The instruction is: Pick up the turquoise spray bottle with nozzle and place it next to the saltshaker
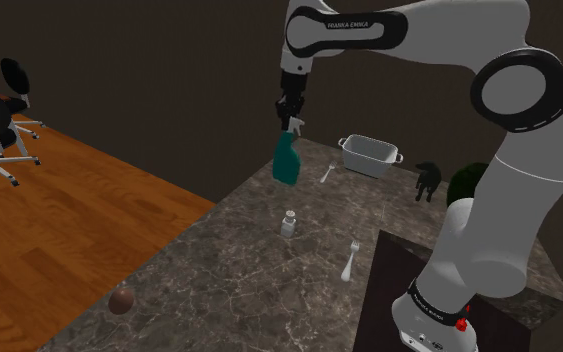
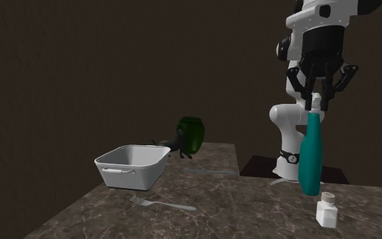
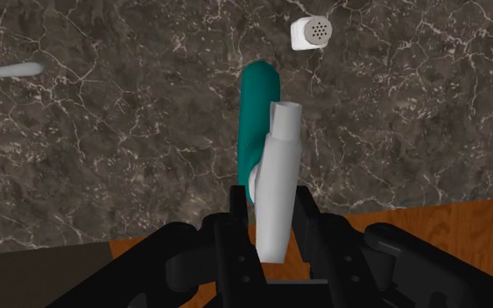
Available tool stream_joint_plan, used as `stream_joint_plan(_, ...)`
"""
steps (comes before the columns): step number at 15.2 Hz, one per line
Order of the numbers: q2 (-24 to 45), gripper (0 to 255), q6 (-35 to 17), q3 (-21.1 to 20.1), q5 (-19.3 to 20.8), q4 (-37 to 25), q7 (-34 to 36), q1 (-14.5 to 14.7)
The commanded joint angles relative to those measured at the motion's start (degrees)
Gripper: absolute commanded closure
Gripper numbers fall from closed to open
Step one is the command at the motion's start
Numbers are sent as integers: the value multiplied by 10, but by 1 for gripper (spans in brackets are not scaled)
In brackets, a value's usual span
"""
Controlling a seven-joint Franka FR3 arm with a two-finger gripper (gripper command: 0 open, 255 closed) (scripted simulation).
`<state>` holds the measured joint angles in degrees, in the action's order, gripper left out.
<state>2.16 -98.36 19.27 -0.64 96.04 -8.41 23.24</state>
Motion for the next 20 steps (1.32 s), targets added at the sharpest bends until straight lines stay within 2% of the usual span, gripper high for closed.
stream_joint_plan(1, 0, 255, -16, 0, 0, 15, 0, 0)
stream_joint_plan(20, 16, 255, -160, 0, -6, 144, -4, 0)
